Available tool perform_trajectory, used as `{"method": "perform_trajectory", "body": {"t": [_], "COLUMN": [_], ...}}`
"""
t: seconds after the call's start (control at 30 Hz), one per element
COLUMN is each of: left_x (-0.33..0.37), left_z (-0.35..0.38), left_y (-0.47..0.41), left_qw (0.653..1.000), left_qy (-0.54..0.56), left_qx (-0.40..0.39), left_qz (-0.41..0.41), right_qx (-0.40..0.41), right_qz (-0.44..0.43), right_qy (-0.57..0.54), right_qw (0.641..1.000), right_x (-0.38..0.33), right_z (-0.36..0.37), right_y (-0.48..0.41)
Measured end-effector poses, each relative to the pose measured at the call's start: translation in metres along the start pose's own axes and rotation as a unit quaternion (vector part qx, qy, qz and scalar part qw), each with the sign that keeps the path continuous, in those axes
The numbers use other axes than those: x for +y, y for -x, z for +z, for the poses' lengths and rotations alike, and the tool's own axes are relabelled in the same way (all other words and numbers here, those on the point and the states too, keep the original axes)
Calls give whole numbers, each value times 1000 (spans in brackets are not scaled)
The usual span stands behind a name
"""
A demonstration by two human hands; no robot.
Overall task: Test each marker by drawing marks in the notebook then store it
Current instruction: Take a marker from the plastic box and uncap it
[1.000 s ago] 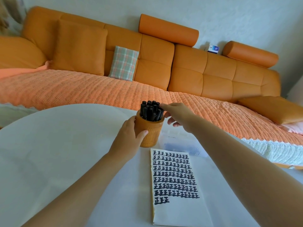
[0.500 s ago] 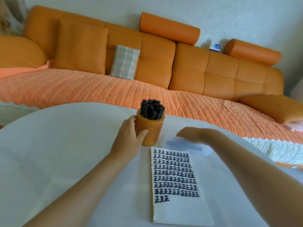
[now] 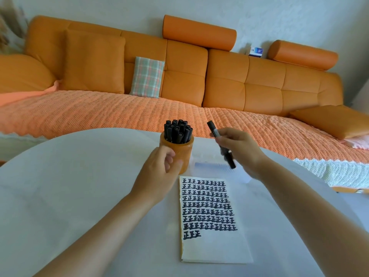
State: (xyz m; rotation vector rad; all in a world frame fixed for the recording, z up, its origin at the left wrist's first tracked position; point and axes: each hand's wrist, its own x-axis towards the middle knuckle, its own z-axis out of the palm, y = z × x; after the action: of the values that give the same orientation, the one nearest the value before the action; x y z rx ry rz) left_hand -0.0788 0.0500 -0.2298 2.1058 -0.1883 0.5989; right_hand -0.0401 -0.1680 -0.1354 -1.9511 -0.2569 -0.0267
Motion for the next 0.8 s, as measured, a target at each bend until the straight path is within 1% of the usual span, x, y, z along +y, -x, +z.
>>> {"method": "perform_trajectory", "body": {"t": [0.07,0.23,0.33,0.43,0.5,0.57,0.63,0.7,0.73,0.77,0.8], "left_x": [7,24,31,33,33,33,32,31,31,31,32], "left_z": [1,2,1,1,2,2,1,-1,-1,0,1], "left_y": [11,30,37,43,44,44,43,42,41,41,41], "left_qw": [999,992,986,980,979,978,976,972,971,969,967], "left_qy": [15,-3,-33,-60,-72,-77,-90,-110,-120,-128,-134], "left_qx": [-36,-106,-143,-163,-166,-169,-173,-176,-177,-179,-181], "left_qz": [20,66,78,94,95,94,99,107,111,114,116], "right_qx": [-22,1,2,-5,-10,-14,-17,-12,-7,-1,2], "right_qz": [26,70,97,113,107,88,65,35,-1,-57,-127], "right_qy": [-73,-128,-191,-253,-252,-197,-111,-6,67,150,225], "right_qw": [997,989,977,961,962,976,991,999,998,987,966], "right_x": [1,24,35,40,44,47,50,55,57,60,63], "right_z": [6,17,17,16,15,14,13,10,9,8,8], "right_y": [21,58,71,79,82,84,85,85,86,87,88]}}
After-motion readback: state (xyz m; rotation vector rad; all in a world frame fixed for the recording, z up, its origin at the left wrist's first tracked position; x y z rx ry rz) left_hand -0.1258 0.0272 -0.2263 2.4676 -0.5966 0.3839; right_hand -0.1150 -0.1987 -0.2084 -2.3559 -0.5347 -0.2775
